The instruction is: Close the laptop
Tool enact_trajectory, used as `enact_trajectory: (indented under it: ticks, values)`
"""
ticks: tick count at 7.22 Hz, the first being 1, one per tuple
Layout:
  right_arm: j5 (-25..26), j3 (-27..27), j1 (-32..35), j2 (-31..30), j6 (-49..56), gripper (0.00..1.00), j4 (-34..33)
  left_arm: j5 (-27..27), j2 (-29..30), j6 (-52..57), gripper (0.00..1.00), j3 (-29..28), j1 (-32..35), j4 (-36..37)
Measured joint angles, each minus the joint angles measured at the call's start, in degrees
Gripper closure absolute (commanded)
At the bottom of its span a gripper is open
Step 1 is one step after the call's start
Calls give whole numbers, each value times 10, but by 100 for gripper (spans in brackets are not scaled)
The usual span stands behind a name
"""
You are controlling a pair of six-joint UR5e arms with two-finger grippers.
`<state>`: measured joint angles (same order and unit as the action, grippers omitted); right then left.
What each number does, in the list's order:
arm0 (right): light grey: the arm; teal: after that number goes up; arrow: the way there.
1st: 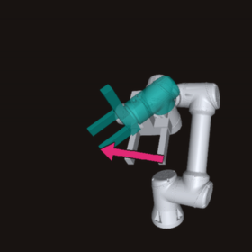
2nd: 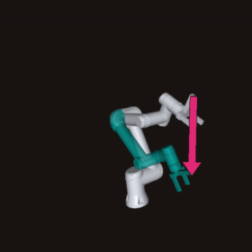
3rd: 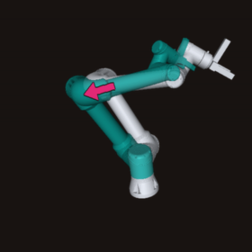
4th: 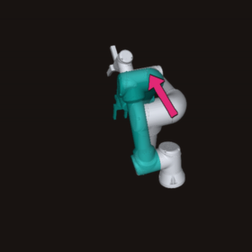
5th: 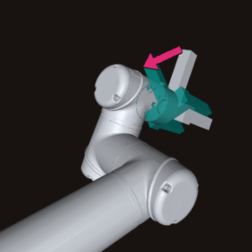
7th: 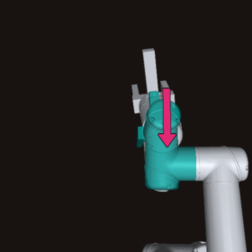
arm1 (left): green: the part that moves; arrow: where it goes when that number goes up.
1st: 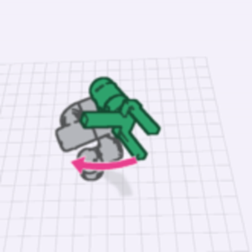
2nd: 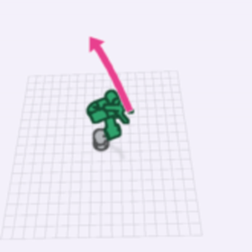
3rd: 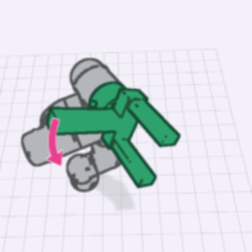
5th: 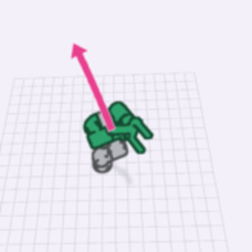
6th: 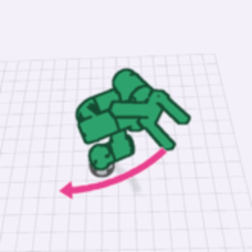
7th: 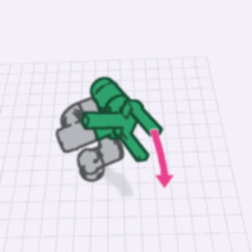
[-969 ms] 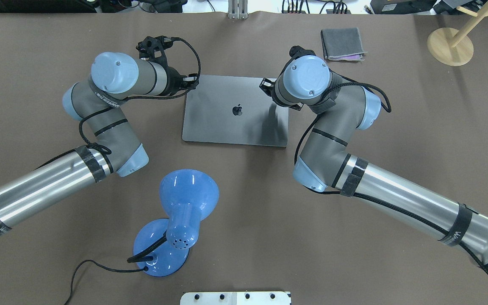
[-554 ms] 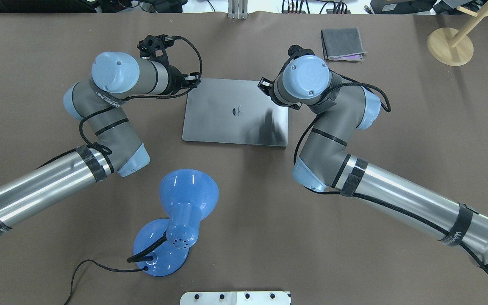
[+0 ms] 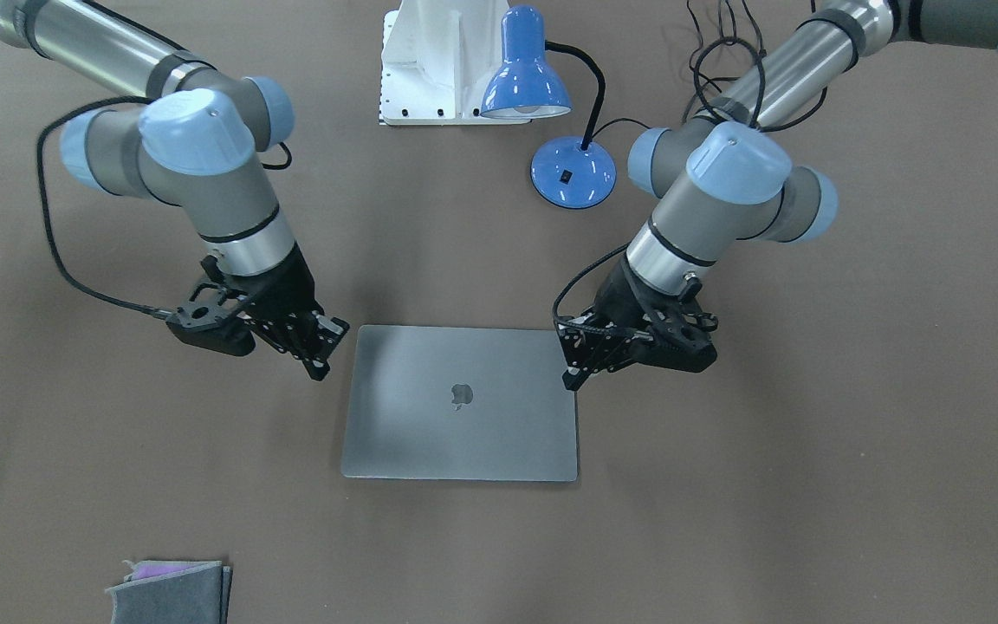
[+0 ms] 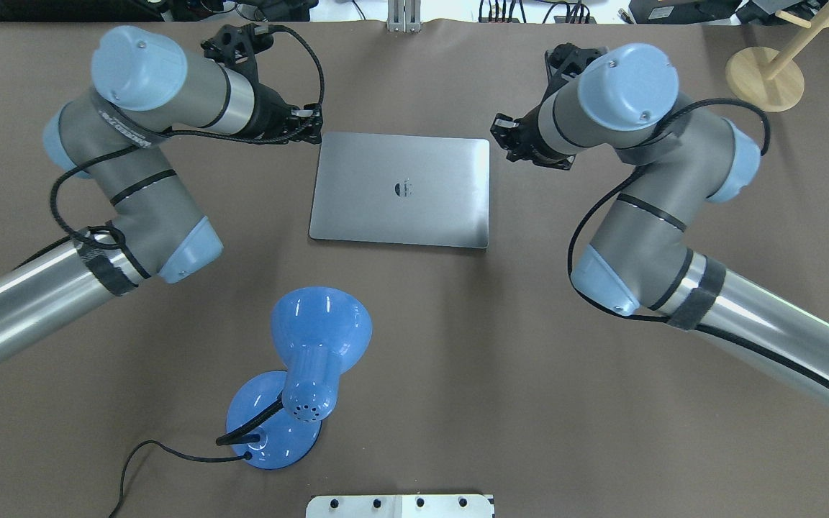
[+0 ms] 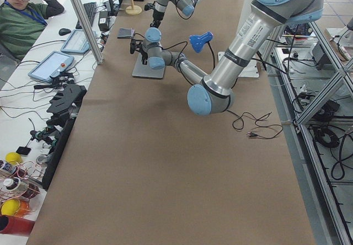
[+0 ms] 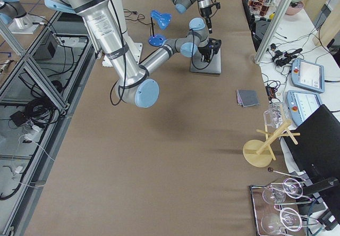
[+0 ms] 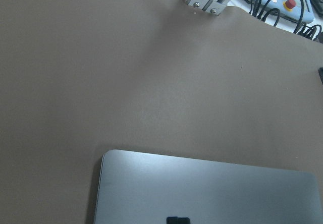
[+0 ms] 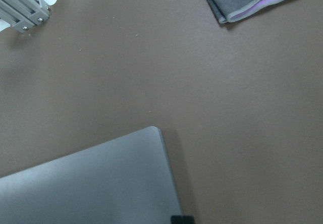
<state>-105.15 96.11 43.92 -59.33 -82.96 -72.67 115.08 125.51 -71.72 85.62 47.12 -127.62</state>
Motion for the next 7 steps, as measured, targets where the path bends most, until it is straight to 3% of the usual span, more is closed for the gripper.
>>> enact_trajectory:
  ticks: [3, 5, 7]
  values:
    - [-77, 151, 93, -130, 233, 0, -151, 138, -133, 196, 0, 185, 127, 185]
    - [-141, 209, 204, -265, 449, 0, -180, 193, -228, 415, 0, 222, 228, 264]
    - [-186, 205, 338, -368, 694, 0, -199, 207, -289, 621, 0, 223, 308, 347]
